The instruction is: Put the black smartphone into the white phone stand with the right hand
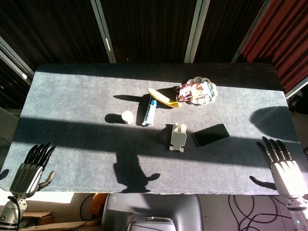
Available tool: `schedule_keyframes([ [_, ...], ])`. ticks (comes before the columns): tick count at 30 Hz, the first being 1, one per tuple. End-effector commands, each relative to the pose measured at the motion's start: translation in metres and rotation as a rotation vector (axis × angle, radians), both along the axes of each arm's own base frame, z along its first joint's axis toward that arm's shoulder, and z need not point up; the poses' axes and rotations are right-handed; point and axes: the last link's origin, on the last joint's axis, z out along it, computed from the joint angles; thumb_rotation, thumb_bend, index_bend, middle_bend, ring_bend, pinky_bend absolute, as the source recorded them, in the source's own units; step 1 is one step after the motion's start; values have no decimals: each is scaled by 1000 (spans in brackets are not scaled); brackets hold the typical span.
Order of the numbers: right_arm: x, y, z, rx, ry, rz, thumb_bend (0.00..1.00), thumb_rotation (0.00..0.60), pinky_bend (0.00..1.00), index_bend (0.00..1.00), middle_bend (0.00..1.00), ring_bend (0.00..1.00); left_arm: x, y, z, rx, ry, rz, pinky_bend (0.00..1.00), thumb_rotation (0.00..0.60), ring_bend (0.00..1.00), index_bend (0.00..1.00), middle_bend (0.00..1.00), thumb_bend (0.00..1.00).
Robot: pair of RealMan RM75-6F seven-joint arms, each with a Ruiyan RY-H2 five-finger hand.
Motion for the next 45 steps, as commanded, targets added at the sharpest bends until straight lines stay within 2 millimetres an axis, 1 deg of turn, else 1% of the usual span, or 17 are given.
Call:
schedule_keyframes([
  [1,-1,-5,-2,16,5,-3,197,600,0,0,0,0,-1,1,0,0,1,2,46,600,0,0,0,382],
  [2,-1,-8,-3,27,2,-2,197,600,0,0,0,0,-1,1,-1,-2,3,5,46,600,0,0,0,383],
  [5,-3,-27,-7,81,-22,0,197,600,0,0,0,0,0,4,-1,-8,-4,3,46,600,0,0,0,383],
  [9,-9,-73,-14,220,-64,-47,196,600,0,0,0,0,0,6,-1,-13,-6,5,46,600,0,0,0,382],
  [10,-10,-90,-16,264,-64,-62,196,600,0,0,0,0,1,7,-1,-11,-7,5,46,600,0,0,0,383],
  [12,-12,-116,-18,309,-88,-92,196,600,0,0,0,0,0,9,-1,-9,-7,7,46,600,0,0,0,383],
  [13,-15,-132,-19,326,-68,-108,196,600,0,0,0,0,0,10,-2,-10,-5,11,46,600,0,0,0,383],
  [15,-18,-156,-22,352,-28,-133,196,600,0,0,0,0,-2,13,-3,-15,0,23,48,600,0,0,0,384],
  [18,-15,-178,-33,406,-44,-147,197,600,0,2,5,0,-3,18,-6,-21,6,38,49,600,0,0,0,385],
  [22,-13,-195,-41,478,-67,-170,196,600,0,35,42,0,-3,20,-8,-28,14,48,49,600,0,0,0,385],
  [26,-20,-206,-43,508,52,-206,198,600,0,48,54,0,-3,19,-8,-23,16,51,49,600,0,0,0,384],
  [28,-20,-208,-44,505,74,-204,198,600,0,66,63,0,-3,19,-8,-22,16,51,49,600,0,0,0,385],
  [33,-20,-218,-48,481,166,-186,200,600,0,160,108,0,-3,21,-10,-27,22,57,54,600,0,0,0,385],
  [34,-15,-225,-57,488,223,-162,201,600,0,166,110,0,-2,22,-14,-44,32,53,54,600,0,0,0,384],
  [36,-13,-232,-67,488,278,-150,201,600,0,172,114,0,-2,22,-15,-46,36,54,54,600,0,0,0,384],
  [39,-12,-237,-76,479,356,-126,201,600,0,194,128,0,-2,23,-15,-38,35,59,55,600,0,0,0,385],
  [45,-5,-239,-88,475,365,-106,201,600,0,258,167,0,-2,25,-14,-35,33,61,56,600,0,0,0,385],
])
